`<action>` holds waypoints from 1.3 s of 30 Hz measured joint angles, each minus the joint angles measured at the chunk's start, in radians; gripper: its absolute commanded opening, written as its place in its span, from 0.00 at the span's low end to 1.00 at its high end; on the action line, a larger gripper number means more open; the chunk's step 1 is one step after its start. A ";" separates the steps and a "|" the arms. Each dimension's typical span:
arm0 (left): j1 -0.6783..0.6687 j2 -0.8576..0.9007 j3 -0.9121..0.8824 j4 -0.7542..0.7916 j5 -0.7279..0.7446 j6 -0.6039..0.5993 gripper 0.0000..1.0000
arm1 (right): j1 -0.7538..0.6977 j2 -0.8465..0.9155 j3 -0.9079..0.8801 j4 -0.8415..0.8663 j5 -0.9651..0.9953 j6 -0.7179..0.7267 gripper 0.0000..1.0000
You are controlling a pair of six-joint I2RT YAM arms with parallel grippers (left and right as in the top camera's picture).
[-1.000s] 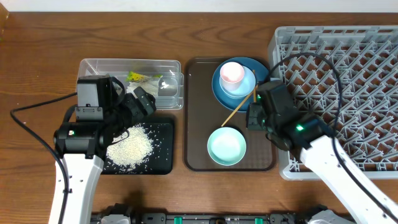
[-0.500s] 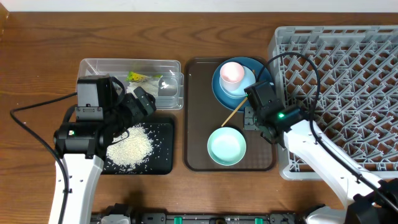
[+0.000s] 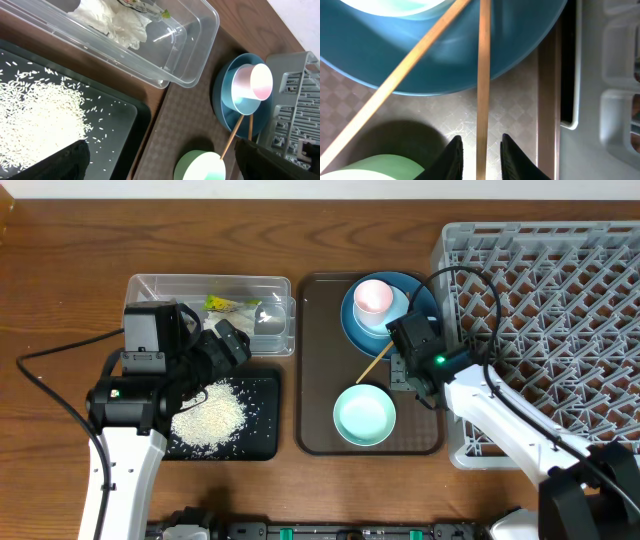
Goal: Sort waste into correct bins and load items into the dishwasher rack
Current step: 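Grasp one chopstick with the right gripper and lift it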
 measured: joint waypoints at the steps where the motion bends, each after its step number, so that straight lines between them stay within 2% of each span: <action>1: 0.000 0.000 0.000 0.000 0.000 0.000 0.95 | 0.000 0.007 0.000 0.000 0.002 -0.001 0.19; 5: 0.000 0.000 0.000 0.000 0.000 0.000 0.95 | 0.000 0.039 0.000 0.002 0.007 -0.001 0.16; 14: 0.000 0.000 0.000 0.000 0.000 0.000 0.95 | 0.000 0.045 0.000 0.002 0.011 -0.002 0.01; 27: 0.000 0.000 0.000 0.000 0.000 0.000 0.95 | 0.000 0.026 0.023 -0.009 0.013 -0.029 0.01; 39: 0.000 0.000 0.000 0.000 0.000 0.000 0.95 | -0.060 -0.233 0.039 -0.093 0.014 -0.105 0.01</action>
